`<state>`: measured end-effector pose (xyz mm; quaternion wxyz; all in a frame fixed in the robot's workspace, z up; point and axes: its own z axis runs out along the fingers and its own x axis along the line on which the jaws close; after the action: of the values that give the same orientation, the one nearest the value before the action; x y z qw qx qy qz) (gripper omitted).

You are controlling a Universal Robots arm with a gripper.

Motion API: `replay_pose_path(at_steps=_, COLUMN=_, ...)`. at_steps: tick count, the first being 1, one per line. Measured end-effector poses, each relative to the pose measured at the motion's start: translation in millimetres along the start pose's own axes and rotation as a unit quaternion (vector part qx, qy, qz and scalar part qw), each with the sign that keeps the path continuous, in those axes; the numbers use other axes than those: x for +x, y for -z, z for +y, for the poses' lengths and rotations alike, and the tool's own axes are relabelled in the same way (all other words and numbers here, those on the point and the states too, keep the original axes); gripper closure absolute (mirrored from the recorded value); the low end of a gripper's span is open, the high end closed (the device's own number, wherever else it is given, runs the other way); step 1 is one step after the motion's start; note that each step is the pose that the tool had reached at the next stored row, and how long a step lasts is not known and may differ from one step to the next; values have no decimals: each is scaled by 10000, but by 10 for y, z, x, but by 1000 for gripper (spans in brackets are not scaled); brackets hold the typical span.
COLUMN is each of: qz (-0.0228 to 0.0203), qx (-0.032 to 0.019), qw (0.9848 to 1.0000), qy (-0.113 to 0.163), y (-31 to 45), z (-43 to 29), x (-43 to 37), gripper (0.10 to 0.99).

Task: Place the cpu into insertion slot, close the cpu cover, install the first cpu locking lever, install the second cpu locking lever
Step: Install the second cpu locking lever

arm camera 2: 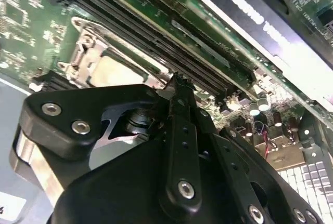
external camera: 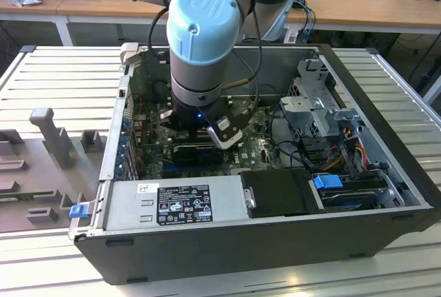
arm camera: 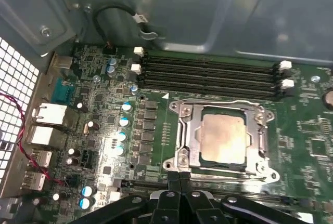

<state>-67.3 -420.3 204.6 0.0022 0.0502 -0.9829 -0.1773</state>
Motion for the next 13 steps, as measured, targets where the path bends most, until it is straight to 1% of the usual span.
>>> replay_pose_path(at_steps=2, qz=0, qx=0, qw=10000, qy=0, y=-49, z=0, x=7, gripper=980)
replay_pose_path(at_steps=5, qz=0, qx=-3, qw=10000, qy=1, y=-120, z=19, x=23, gripper=980)
replay_pose_path(at_steps=9, qz=-2, qx=-21, qw=10000, qy=1, y=-174, z=35, x=67, gripper=980)
replay_pose_path(at_steps=11, qz=1, qx=-21, qw=10000, qy=0, y=-198, z=41, x=86, gripper=980)
replay_pose_path(at_steps=13, qz=-1, qx=-27, qw=10000, qy=0, y=-201, z=44, x=90, gripper=980)
